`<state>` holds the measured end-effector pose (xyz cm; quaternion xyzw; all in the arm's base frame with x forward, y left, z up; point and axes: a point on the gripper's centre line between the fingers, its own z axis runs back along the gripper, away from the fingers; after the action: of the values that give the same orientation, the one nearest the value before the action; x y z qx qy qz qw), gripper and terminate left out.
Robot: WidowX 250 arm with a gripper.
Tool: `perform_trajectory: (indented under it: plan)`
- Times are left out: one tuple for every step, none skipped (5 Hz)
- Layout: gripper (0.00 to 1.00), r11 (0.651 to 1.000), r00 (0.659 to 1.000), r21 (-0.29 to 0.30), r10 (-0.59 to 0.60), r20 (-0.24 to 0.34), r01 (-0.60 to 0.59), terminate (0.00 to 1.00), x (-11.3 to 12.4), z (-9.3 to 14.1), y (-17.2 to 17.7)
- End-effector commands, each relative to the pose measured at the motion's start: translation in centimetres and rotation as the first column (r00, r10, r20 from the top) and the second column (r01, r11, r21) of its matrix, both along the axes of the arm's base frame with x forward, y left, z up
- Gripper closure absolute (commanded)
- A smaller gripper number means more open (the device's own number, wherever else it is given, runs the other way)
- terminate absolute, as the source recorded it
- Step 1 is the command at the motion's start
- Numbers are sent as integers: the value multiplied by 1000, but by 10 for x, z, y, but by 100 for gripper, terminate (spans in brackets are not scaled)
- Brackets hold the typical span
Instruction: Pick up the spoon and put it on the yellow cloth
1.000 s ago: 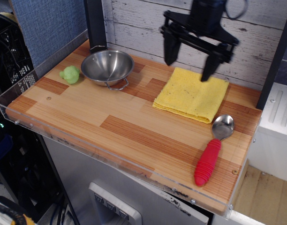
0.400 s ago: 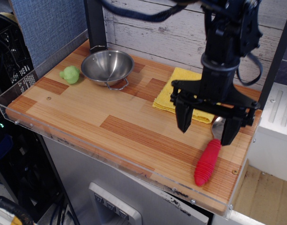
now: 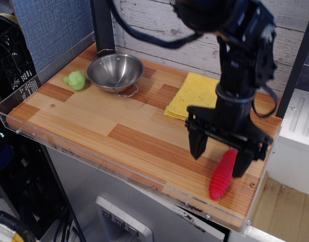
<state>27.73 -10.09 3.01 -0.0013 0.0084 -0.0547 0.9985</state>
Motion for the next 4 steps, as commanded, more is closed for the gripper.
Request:
perform_trajectory:
  plan:
    - [0, 999, 999, 24, -45, -24, 45, 0, -1, -19, -19]
    - [0, 999, 999, 25, -36, -37, 37, 0, -3, -26, -22]
    - [100, 999, 999, 9, -40, -28, 40, 0, -1, -19, -22]
    - [100, 999, 999, -2, -38, 2, 38, 0, 3, 9, -13]
